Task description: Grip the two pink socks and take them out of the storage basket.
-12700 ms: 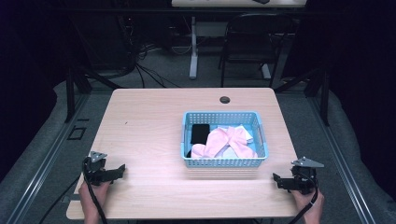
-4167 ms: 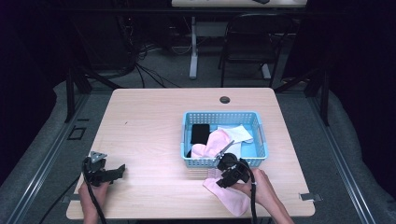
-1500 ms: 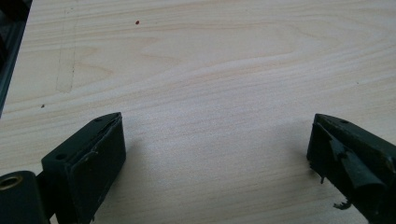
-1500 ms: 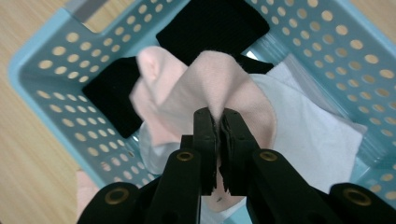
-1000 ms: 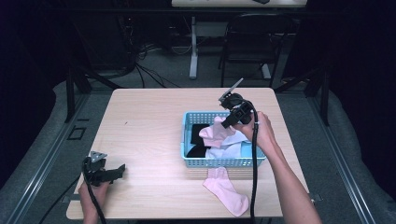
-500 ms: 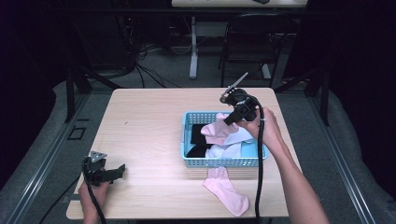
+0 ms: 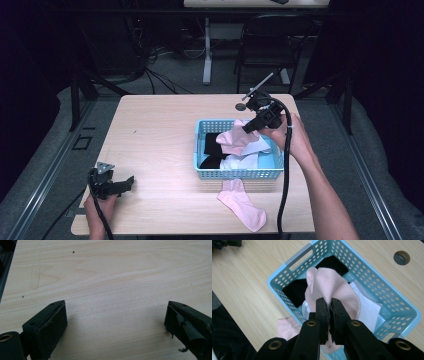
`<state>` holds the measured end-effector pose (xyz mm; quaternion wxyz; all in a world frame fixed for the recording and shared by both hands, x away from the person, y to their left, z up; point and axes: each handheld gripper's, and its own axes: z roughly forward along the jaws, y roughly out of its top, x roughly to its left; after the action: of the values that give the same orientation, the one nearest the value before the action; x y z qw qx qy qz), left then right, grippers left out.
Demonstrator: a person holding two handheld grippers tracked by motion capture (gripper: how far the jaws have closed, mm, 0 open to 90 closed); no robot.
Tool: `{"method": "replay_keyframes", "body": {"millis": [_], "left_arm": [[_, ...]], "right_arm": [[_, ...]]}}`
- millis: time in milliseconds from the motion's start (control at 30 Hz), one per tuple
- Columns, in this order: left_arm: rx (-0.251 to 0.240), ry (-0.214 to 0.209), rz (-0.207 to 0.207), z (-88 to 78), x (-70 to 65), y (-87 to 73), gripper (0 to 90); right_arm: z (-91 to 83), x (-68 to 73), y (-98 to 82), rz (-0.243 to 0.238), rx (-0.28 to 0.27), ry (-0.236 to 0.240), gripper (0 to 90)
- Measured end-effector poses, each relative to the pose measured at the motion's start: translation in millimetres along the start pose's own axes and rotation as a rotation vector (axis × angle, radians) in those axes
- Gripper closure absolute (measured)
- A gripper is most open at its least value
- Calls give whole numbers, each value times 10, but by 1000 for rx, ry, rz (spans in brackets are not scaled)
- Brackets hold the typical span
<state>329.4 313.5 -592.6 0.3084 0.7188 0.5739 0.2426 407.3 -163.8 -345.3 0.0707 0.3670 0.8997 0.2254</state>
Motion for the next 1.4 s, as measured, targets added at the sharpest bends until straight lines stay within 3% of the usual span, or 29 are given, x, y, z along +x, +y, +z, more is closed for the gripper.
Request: {"method": "replay_keyframes", "body": {"millis": [433,767,1100,1400], "left_arm": [[0,0,0,0,0,0,46],[0,0,0,0,0,0,46],[0,0,0,0,0,0,46],[0,0,0,0,1,0,46]], "right_arm": [[-245,239,-32,-59,-34,43,859],[-345,627,-123,-150,-45,80,858],[-202,922,-228,-207,-34,119,857],[87,1002,-333,-217,-9,163,857]]}}
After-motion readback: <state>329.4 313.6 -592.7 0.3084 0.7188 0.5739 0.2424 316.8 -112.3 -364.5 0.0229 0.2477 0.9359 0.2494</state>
